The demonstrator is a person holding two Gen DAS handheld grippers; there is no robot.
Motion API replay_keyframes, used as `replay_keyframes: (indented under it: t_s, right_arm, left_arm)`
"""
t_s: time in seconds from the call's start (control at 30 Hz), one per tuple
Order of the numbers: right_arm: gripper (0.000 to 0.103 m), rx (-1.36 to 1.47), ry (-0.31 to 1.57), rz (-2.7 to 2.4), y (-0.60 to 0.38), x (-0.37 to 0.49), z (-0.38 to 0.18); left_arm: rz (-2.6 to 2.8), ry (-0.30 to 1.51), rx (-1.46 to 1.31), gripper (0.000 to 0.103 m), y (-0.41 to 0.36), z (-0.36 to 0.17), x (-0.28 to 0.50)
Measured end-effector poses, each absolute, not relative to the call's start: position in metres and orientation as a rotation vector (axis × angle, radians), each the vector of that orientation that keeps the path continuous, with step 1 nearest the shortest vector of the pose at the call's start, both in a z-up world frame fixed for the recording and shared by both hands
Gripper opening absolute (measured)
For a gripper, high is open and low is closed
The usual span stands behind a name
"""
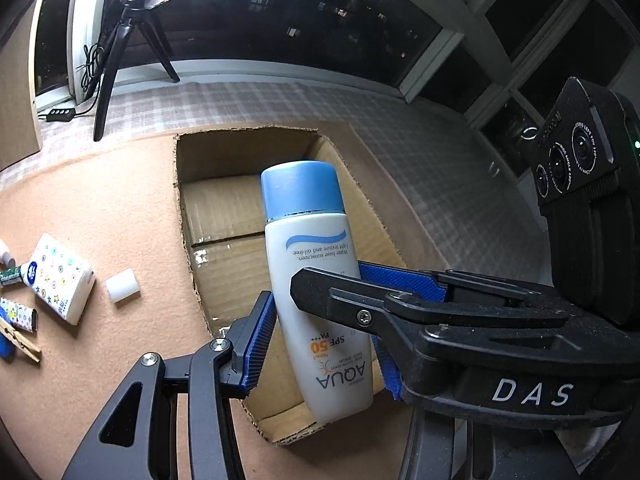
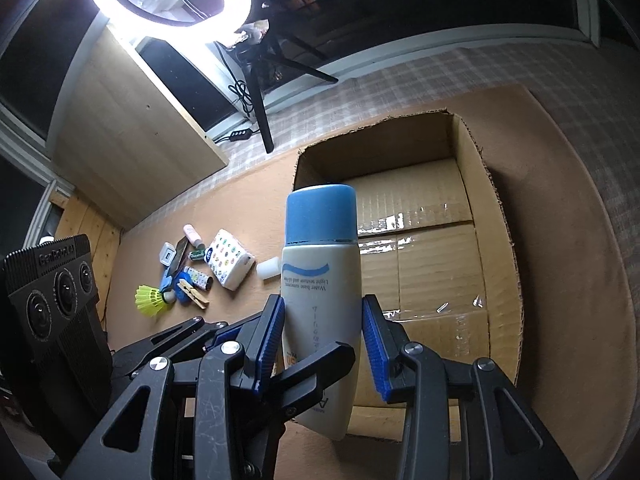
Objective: Organize objects
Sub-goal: 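Lift the bottle with the right tool and release it into the cardboard box, then withdraw the right tool and move the left tool toward the black card tag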
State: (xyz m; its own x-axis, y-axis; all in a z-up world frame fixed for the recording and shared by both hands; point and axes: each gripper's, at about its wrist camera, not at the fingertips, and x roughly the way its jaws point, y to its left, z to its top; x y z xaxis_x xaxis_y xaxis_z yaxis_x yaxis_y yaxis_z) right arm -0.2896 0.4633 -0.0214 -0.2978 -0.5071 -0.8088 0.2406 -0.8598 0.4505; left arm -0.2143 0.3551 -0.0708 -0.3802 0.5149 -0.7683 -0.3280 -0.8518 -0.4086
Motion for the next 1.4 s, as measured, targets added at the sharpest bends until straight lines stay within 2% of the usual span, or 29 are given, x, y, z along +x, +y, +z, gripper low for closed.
replay_keyframes:
  t_s: [0.07, 0.1, 0.13, 0.2, 0.5, 1.03, 1.4]
  right_arm:
    - [0.040, 1.497, -0.323, -2.197, 0.463, -0.290, -0.021]
    - [0.048, 1.495, -0.308, -2.209, 0.462, -0.290, -0.020]
    - [0.053, 1.485, -0.291, -2.227, 0.460, -0.290, -0.018]
    - [0.063, 1.460, -0.259, -2.267, 0.458, -0.288, -0.014]
    - [0.065, 1.435, -0.236, -2.281, 0.437, -0.281, -0.010]
    - [0.065, 1.285, -0.143, -2.226, 0.343, -0.251, -0.013]
    - [0.065, 1.408, -0.092, -2.021, 0.255, -0.269, -0.031]
  left_arm:
    - [2.243, -0.242, -1.343, 0.051, 0.355, -0.072, -0.215]
    - [2.250, -0.232, -1.342, 0.054, 0.354, -0.072, -0.216]
    - [2.257, -0.221, -1.351, 0.065, 0.353, -0.072, -0.215]
    - [2.281, -0.210, -1.352, 0.077, 0.347, -0.071, -0.213]
    - [2.347, -0.214, -1.366, 0.077, 0.295, -0.070, -0.203]
    - [2.497, -0.252, -1.491, 0.077, 0.146, -0.091, -0.149]
    - [2.610, -0.359, -1.560, 0.077, 0.050, -0.095, -0.164]
